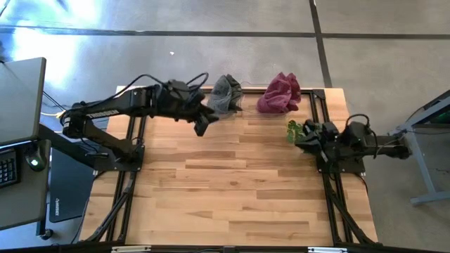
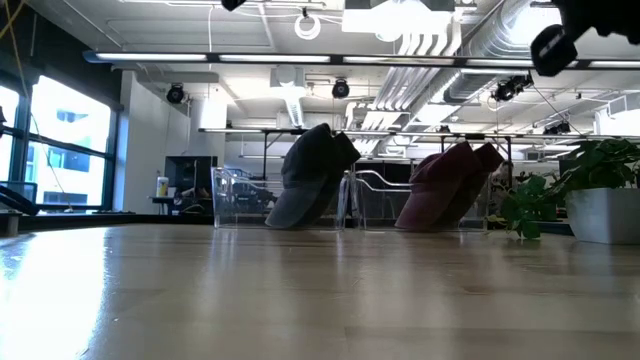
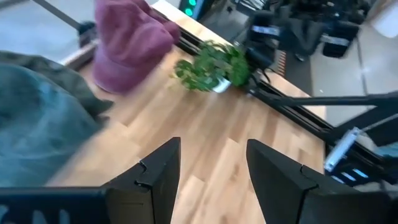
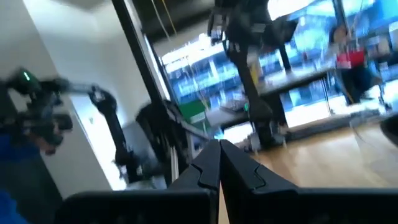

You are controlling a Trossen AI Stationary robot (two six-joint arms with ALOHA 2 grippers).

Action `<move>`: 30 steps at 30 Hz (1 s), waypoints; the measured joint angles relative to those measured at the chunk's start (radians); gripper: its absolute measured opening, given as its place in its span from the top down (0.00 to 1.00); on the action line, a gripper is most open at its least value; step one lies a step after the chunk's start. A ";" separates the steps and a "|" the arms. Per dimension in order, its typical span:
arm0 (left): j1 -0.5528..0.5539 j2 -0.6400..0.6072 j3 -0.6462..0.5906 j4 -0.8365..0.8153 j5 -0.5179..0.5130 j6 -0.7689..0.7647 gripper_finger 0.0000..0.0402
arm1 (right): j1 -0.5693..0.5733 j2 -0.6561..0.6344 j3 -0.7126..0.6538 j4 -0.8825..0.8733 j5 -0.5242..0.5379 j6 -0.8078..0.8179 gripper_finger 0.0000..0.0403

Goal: Pick & Place hat
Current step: Return to Home Position

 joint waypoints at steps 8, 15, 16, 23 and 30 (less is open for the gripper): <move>-0.121 0.000 0.000 0.005 -0.097 -0.088 0.56 | 0.001 -0.089 -0.253 0.297 0.033 0.042 1.00; -0.253 -0.032 0.002 0.019 -0.188 -0.135 0.56 | 0.000 -0.098 -0.260 0.264 0.099 -0.106 1.00; -0.273 -0.042 0.003 0.011 -0.220 -0.137 0.56 | 0.000 -0.102 -0.260 0.245 0.111 -0.132 1.00; -0.334 -0.191 -0.078 -0.128 -0.342 -0.179 0.56 | 0.000 -0.104 -0.260 0.103 0.177 -0.183 1.00; -0.288 -0.508 -0.408 -0.031 -0.369 -0.156 0.56 | 0.000 -0.102 -0.260 0.068 0.178 -0.100 1.00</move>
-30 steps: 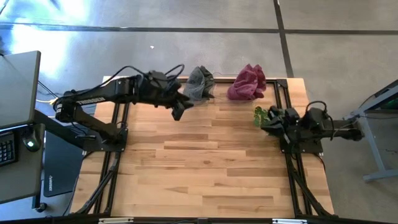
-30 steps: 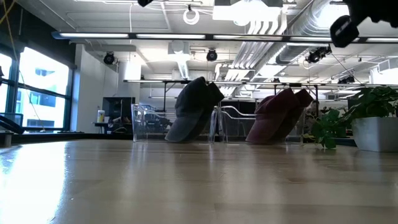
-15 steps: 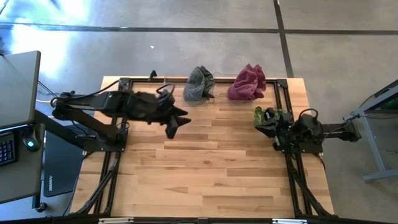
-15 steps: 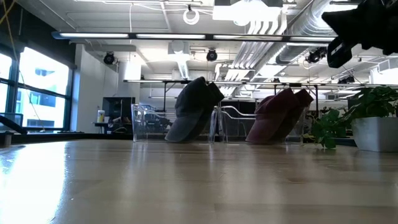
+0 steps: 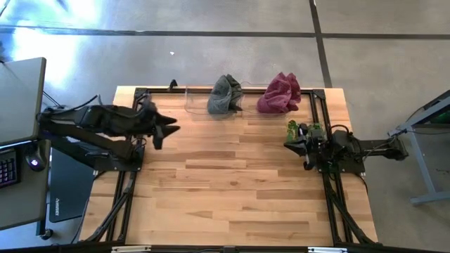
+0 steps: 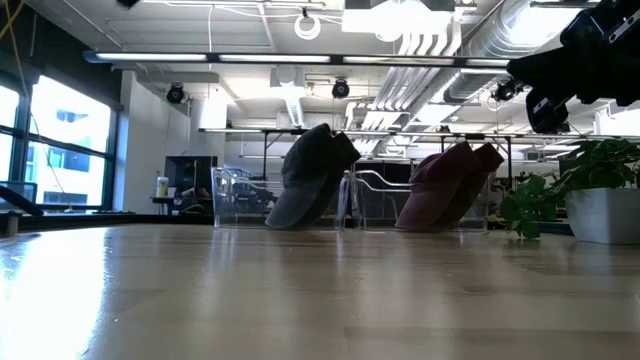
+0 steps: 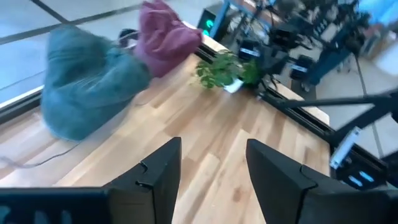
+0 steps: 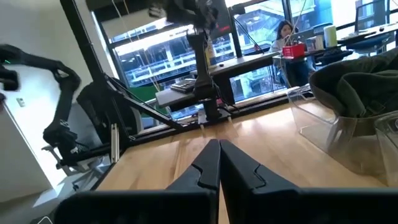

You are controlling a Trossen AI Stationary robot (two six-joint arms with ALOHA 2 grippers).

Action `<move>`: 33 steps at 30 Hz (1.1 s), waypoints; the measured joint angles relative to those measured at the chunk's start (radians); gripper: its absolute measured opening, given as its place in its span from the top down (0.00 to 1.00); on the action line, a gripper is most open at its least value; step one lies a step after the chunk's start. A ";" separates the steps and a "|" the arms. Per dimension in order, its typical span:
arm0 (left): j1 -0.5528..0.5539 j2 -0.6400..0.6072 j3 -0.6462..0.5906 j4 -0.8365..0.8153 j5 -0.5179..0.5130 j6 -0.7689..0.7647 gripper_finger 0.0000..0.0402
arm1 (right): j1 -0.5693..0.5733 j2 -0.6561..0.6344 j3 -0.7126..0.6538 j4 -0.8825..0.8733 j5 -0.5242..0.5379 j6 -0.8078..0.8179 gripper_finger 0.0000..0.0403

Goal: Pick & Place hat
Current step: Return to Home Position

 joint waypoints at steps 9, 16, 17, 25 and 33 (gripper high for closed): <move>0.073 -0.465 -0.480 0.318 0.132 0.132 0.78 | 0.000 0.000 0.000 0.000 0.000 -0.037 0.97; 0.088 -0.694 -0.675 0.305 0.205 0.380 0.98 | 0.000 0.001 0.000 0.000 0.000 -0.031 0.98; 0.088 -0.710 -0.697 0.279 0.204 0.412 0.96 | 0.000 0.001 0.000 0.000 0.000 -0.031 0.98; 0.087 -0.826 -0.827 0.323 0.268 0.513 0.99 | 0.000 0.001 -0.001 0.000 0.000 -0.030 0.97; 0.087 -0.821 -0.940 0.412 0.303 0.528 1.00 | 0.000 0.001 -0.001 0.000 -0.001 -0.030 0.97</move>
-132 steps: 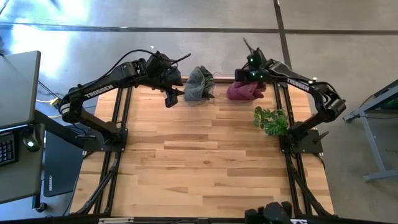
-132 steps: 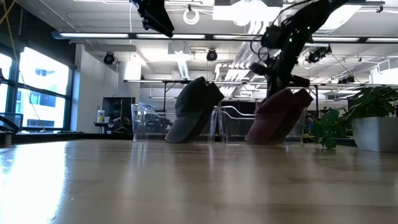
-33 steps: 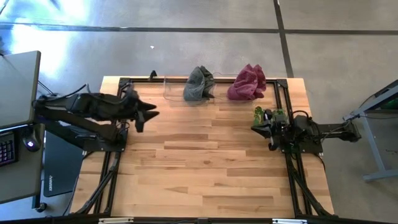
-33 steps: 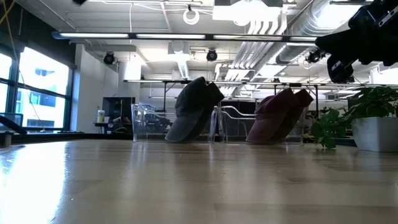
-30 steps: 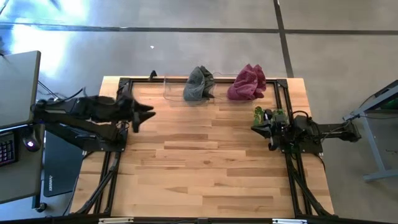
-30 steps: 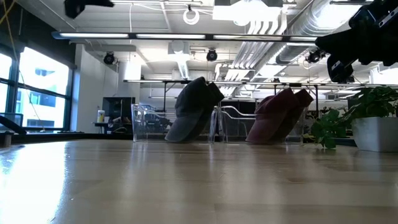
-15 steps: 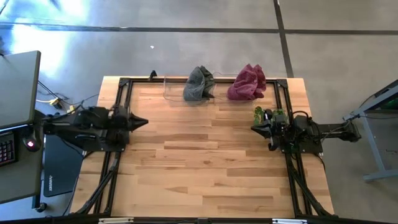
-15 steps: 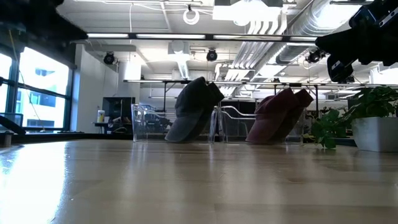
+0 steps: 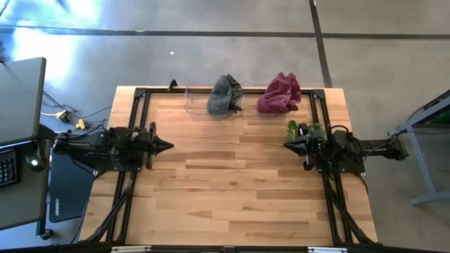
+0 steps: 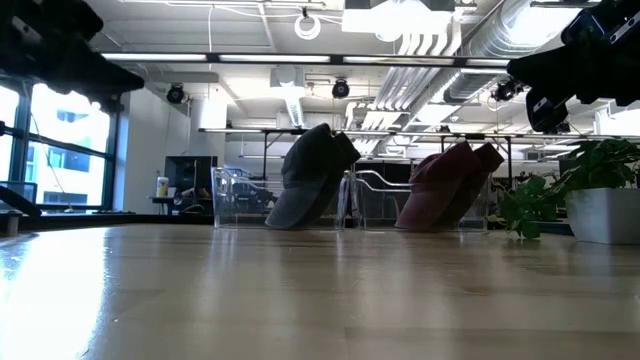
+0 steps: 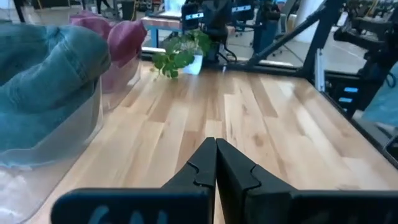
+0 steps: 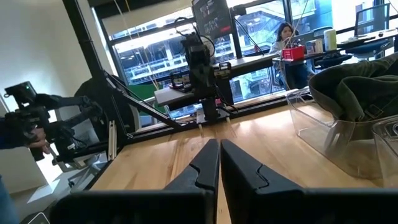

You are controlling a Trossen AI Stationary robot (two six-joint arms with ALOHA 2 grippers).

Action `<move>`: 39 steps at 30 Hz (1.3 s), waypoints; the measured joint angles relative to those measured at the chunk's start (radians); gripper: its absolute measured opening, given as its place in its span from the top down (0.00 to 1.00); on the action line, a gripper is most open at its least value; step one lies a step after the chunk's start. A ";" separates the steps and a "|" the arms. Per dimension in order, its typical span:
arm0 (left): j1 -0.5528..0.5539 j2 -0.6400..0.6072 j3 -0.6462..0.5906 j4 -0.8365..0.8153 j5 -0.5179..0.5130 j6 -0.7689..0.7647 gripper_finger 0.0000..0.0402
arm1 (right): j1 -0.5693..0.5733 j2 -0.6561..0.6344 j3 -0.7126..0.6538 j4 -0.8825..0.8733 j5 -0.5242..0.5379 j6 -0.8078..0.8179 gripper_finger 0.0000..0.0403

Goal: Pick & Place hat
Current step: Return to Home Position

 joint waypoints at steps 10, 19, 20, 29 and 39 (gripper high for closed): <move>0.000 0.000 -0.173 0.316 0.126 0.020 1.00 | 0.000 0.001 0.000 -0.002 0.000 0.000 0.97; 0.000 0.011 -0.196 0.358 0.177 0.122 1.00 | 0.000 0.001 0.000 -0.006 0.000 0.000 0.97; 0.000 0.015 -0.196 0.360 0.175 0.135 1.00 | 0.000 0.001 0.000 -0.006 0.000 0.000 0.97; 0.000 0.081 -0.196 0.348 0.152 0.153 1.00 | 0.000 0.001 -0.001 -0.007 0.000 0.000 0.97; 0.000 0.086 -0.191 0.341 0.147 0.153 1.00 | 0.000 0.001 -0.001 -0.007 0.000 0.000 0.97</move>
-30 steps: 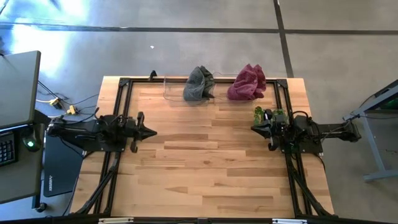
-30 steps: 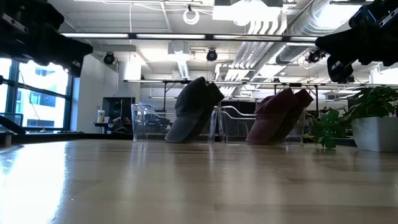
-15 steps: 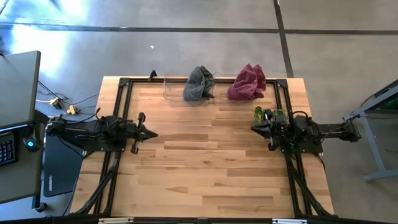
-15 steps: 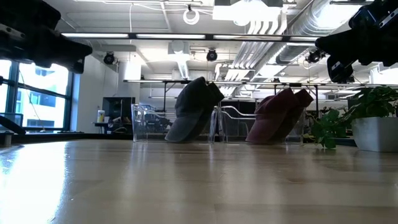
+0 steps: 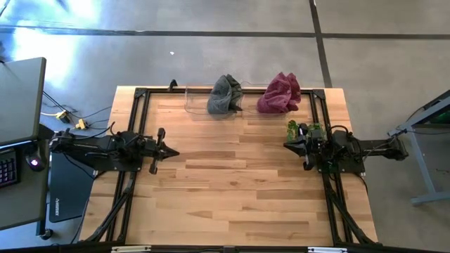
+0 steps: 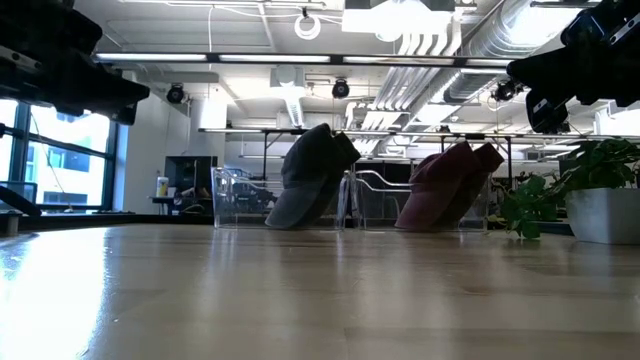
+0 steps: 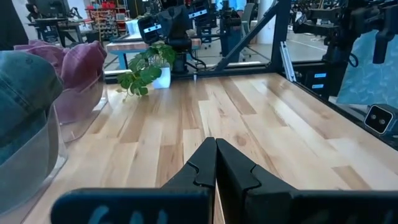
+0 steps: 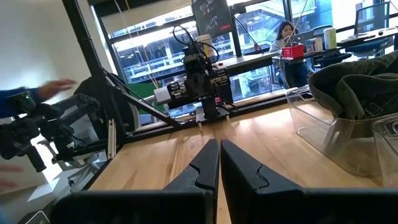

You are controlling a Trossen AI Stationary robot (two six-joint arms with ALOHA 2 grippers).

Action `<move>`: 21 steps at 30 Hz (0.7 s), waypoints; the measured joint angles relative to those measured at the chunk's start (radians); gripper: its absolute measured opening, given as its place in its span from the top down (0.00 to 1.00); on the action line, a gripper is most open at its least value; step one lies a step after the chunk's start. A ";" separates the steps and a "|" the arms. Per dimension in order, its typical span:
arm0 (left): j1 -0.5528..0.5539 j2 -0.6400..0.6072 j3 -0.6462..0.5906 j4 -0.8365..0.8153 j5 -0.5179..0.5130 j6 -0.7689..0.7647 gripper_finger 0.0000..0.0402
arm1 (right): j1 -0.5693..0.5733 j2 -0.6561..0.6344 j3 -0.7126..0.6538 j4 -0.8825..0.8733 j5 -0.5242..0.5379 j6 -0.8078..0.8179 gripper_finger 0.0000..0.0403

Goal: Pick & Place hat
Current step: Return to Home Position

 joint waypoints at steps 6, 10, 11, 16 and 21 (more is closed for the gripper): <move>0.001 -0.013 0.000 -0.002 -0.002 0.006 1.00 | 0.000 0.000 0.000 0.000 0.000 0.000 0.97; 0.018 -0.078 0.000 -0.002 0.003 -0.022 1.00 | 0.000 0.000 0.000 0.000 0.000 0.000 0.97; 0.023 -0.092 0.000 -0.002 0.003 -0.024 1.00 | 0.000 0.000 0.000 0.000 0.000 0.000 0.97; 0.033 -0.086 -0.007 0.002 0.000 -0.036 1.00 | 0.000 0.000 0.000 0.000 0.000 0.000 0.97; 0.036 -0.086 -0.010 0.008 0.000 0.039 1.00 | 0.000 0.000 0.000 -0.001 0.000 0.000 0.97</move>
